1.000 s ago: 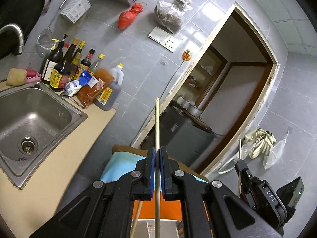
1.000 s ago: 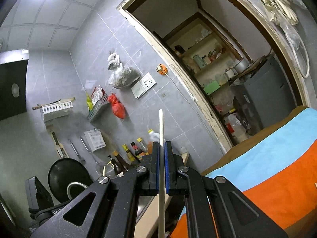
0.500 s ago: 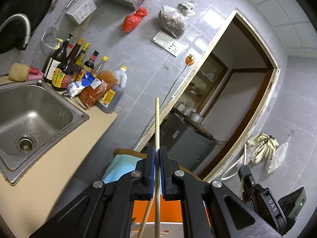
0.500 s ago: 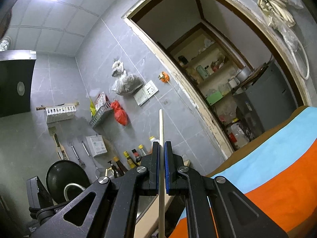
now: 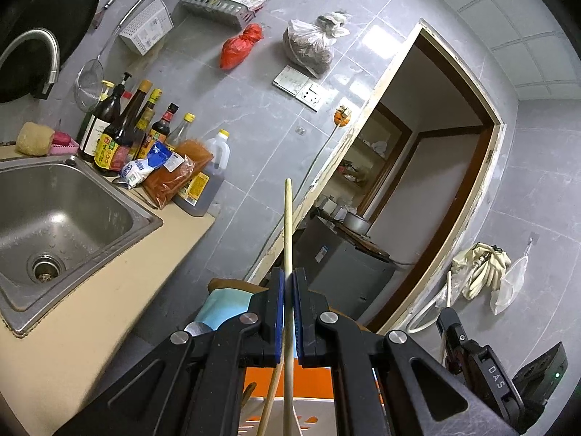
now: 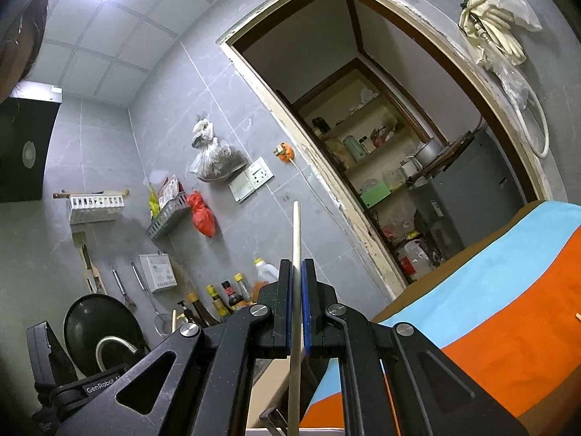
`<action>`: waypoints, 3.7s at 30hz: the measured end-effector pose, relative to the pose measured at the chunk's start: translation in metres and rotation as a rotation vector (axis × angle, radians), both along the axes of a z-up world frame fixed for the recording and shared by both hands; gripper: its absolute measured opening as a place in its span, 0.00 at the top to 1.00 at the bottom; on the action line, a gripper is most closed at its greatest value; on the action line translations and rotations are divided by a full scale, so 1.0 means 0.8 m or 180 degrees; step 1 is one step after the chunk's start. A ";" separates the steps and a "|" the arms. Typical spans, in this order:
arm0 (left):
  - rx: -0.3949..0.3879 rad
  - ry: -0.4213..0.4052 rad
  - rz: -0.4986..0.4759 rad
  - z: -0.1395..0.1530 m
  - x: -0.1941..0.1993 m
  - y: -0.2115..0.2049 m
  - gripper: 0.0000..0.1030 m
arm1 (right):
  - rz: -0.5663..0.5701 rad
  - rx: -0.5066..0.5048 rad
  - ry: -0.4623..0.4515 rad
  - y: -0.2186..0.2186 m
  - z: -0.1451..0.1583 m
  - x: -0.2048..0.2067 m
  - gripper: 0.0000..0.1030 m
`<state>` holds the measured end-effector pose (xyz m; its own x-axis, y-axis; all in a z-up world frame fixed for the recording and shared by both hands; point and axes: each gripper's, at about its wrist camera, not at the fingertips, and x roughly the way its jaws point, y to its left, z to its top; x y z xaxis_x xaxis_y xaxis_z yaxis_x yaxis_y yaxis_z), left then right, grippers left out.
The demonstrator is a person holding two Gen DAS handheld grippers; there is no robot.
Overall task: Organize utensils
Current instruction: 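Lift both chopsticks and carry them over the white caddy, then open both tools to drop the chopsticks into the caddy, then move both tools back down to the remaining chopstick and silver fork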
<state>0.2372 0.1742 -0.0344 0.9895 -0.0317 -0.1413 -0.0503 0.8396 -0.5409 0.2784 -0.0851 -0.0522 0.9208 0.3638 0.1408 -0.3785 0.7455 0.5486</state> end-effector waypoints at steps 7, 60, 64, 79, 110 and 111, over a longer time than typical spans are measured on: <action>0.0023 -0.0074 0.0061 -0.003 -0.002 -0.006 0.95 | -0.0033 -0.0134 -0.0019 0.001 0.000 -0.002 0.95; 0.0361 0.0534 -0.0285 0.009 -0.024 -0.044 0.87 | 0.0239 -0.1532 0.0656 -0.040 0.015 -0.059 0.64; 0.0343 0.0577 -0.0299 0.016 -0.032 -0.045 0.61 | 0.0290 -0.1634 0.0648 -0.036 0.019 -0.058 0.64; 0.0616 0.0834 0.0075 0.046 -0.057 -0.047 0.38 | 0.0449 -0.2245 0.0440 -0.013 0.036 -0.084 0.68; 0.0695 0.0966 0.0378 0.058 -0.087 -0.024 0.07 | -0.0096 -0.3454 0.0410 0.078 0.087 -0.099 0.97; 0.0730 0.0999 0.0372 0.060 -0.087 -0.027 0.07 | -0.0018 -0.3394 0.0394 0.073 0.104 -0.105 0.97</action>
<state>0.1678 0.1528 0.0133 0.8922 0.1459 -0.4274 -0.2855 0.9155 -0.2835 0.1948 -0.0268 0.0308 0.9089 0.2394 -0.3414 -0.3598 0.8641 -0.3520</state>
